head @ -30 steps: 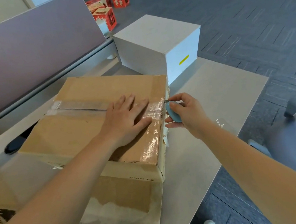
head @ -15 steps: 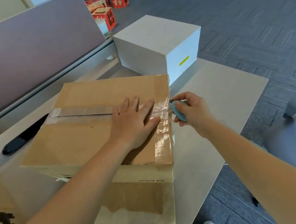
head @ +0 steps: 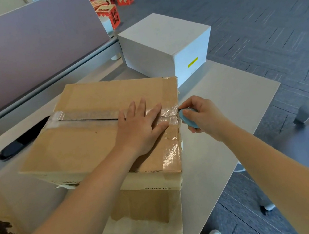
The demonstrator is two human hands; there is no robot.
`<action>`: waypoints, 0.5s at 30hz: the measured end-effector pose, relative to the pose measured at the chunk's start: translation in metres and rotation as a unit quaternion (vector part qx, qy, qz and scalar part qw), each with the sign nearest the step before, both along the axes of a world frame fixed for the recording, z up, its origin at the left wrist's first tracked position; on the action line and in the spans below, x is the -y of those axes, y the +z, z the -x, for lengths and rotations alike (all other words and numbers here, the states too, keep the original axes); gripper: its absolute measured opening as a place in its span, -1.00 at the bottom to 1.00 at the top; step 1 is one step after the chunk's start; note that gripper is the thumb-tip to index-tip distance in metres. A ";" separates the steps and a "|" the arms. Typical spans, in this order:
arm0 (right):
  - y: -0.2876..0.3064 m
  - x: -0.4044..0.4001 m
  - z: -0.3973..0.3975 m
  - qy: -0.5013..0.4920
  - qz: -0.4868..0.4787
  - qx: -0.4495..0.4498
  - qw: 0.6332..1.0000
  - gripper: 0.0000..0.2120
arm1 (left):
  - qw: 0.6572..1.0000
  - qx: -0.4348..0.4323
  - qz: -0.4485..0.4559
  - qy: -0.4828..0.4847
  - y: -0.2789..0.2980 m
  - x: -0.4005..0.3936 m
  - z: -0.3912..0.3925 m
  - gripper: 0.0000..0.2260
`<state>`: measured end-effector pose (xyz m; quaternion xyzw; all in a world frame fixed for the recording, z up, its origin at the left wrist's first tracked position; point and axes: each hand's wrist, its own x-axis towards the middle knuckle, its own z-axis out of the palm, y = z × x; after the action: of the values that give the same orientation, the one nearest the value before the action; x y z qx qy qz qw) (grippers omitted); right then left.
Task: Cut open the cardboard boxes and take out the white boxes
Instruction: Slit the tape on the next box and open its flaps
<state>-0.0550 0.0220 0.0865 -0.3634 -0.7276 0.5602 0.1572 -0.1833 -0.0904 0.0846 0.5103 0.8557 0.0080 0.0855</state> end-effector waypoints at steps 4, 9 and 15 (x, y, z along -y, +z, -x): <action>-0.002 0.006 -0.004 0.003 0.001 -0.004 1.000 -0.80 | 1.000 -0.003 -0.002 0.001 0.000 -0.001 0.000 -0.48; 0.000 0.015 -0.011 0.014 0.036 -0.005 0.999 -0.84 | 1.000 -0.004 -0.006 0.001 0.000 -0.002 0.001 -0.48; 0.000 0.024 -0.022 0.036 0.088 -0.012 0.995 -0.79 | 1.000 0.002 -0.014 0.004 0.001 -0.003 0.001 -0.48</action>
<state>-0.0333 -0.0025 0.0867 -0.3428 -0.6861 0.6317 0.1126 -0.1842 -0.0879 0.0855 0.5079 0.8574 0.0216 0.0798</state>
